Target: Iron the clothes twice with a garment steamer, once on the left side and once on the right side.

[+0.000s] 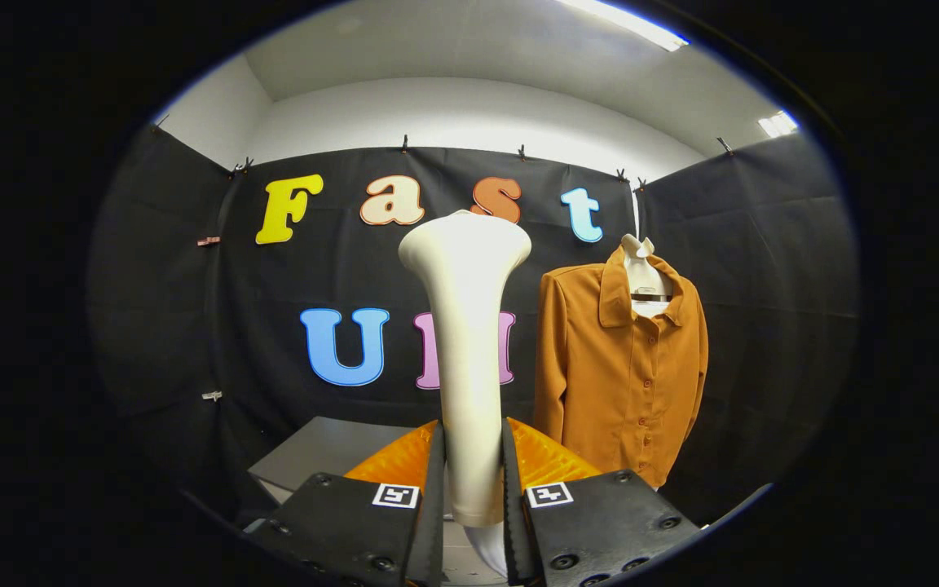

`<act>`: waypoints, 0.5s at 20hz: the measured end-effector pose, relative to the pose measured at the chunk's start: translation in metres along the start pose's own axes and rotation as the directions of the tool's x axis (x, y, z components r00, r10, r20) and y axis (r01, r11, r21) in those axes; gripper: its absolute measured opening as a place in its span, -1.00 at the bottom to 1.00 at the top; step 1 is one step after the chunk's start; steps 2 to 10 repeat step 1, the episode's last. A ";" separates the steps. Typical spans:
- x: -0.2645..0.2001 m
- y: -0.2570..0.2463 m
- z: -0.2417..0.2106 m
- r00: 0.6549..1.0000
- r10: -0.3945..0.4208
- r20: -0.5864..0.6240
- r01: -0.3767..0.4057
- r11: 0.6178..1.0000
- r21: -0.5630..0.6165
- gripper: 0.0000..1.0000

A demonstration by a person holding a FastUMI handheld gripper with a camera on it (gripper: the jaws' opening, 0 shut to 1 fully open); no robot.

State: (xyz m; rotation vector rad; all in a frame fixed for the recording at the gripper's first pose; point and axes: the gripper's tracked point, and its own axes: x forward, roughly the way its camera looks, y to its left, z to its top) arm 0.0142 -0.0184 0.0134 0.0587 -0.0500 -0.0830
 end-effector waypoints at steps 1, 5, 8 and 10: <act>-0.001 0.001 0.000 1.000 0.003 0.000 -0.003 1.000 0.005 -0.34; -0.001 0.001 0.000 1.000 0.003 0.000 -0.003 1.000 0.005 -0.34; -0.001 0.001 0.000 1.000 0.003 0.000 -0.003 1.000 0.005 -0.34; -0.001 0.001 0.000 1.000 0.003 0.000 -0.003 1.000 0.005 -0.34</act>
